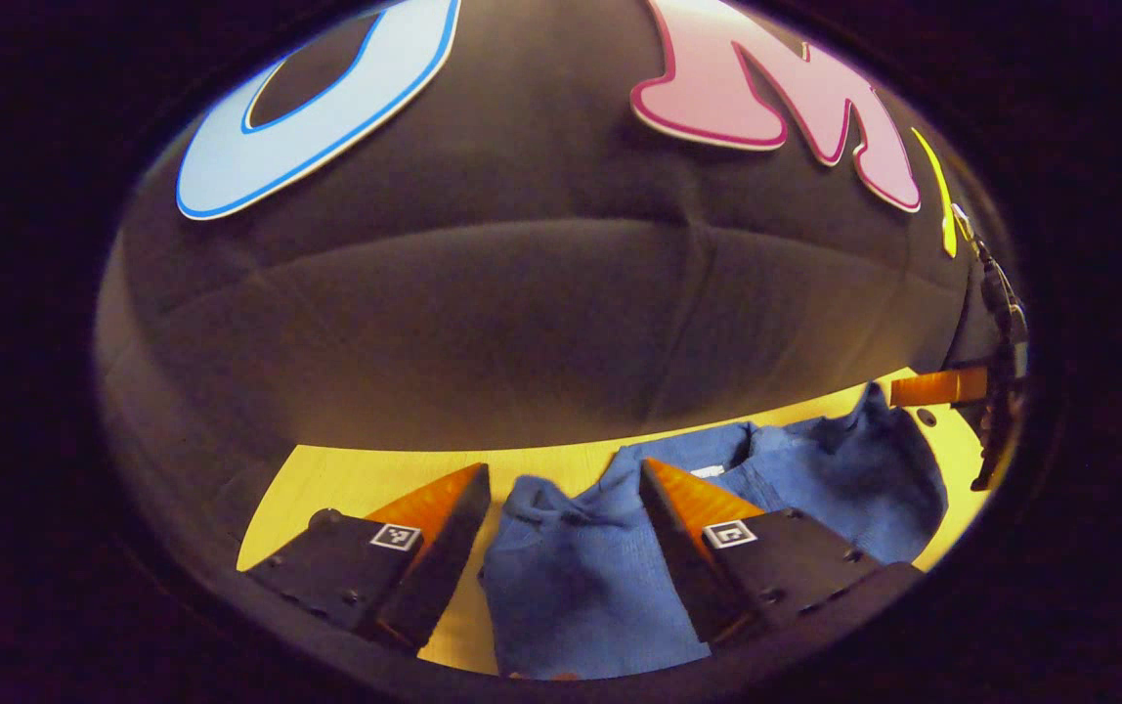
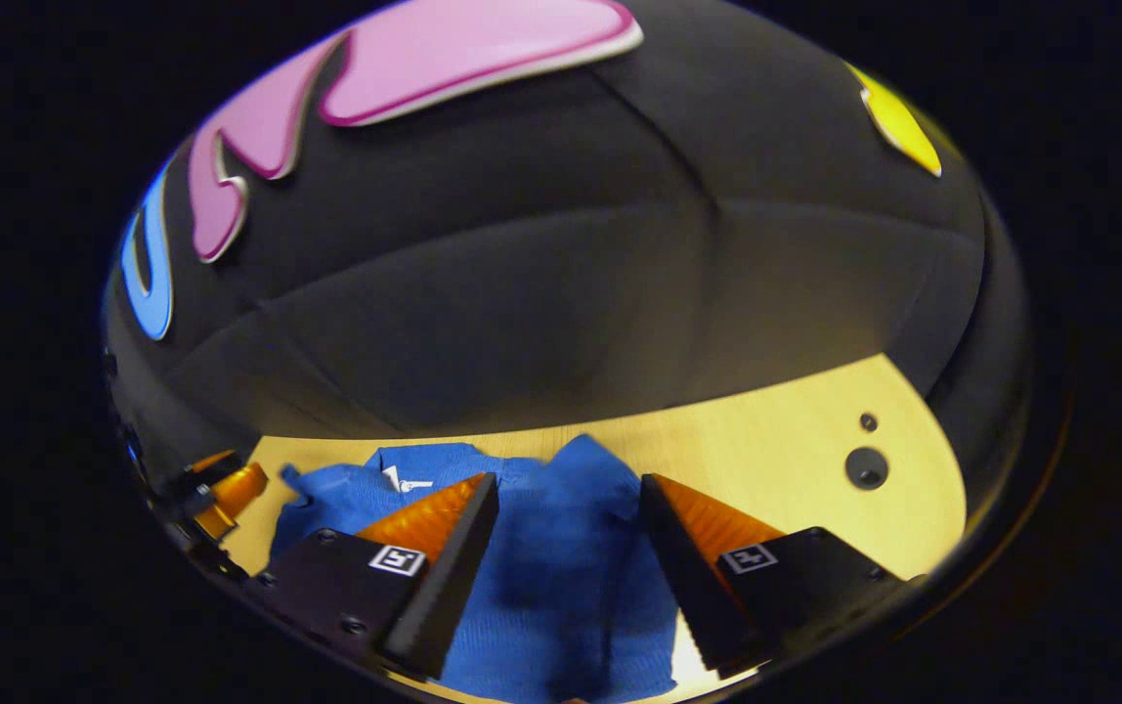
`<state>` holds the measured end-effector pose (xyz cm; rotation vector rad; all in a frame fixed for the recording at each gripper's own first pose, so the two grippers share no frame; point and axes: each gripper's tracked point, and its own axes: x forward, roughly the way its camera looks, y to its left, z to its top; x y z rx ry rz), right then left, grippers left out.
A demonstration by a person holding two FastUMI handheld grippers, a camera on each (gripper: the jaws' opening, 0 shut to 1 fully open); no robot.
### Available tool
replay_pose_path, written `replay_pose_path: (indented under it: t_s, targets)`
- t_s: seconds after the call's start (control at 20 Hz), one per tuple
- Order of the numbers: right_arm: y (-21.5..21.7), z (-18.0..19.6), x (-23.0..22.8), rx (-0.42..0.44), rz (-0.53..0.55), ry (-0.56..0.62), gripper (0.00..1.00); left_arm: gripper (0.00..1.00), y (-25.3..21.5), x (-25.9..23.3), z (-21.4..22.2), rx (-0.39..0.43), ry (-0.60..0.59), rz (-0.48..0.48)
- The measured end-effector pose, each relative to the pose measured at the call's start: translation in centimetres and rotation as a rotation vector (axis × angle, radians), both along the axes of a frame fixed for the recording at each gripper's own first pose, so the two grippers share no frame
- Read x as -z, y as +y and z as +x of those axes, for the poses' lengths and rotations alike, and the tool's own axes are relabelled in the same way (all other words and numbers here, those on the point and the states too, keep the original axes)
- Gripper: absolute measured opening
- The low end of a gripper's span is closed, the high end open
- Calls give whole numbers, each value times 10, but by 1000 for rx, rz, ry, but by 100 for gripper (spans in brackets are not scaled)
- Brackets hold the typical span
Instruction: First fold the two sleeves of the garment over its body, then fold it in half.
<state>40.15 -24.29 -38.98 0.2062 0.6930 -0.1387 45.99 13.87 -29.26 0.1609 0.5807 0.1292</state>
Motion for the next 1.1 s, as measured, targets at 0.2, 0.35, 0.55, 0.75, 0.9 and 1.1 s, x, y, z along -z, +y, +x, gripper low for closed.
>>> replay_pose_path:
  t_s: [0.2, 0.35, 0.55, 0.75, 0.9, 1.1]
  targets:
    - [17, -27, -73, -12, -147, -192, 99, 86, -8, -59, -44, -1, -160, 5]
    - [48, -61, -131, -12, -200, -344, 99, 85, -29, -107, -105, 39, -265, -50]
    - [94, -138, -203, -10, -250, -454, 97, 87, -49, -186, -196, 90, -467, -93]
    - [135, -221, -252, 27, -275, -515, 97, 82, -71, -253, -306, 169, -606, -120]
    - [175, -291, -305, 54, -268, -587, 97, 82, -66, -253, -370, 183, -567, -130]
    - [224, -360, -343, -13, -314, -716, 97, 82, -64, -236, -449, 157, -560, -128]
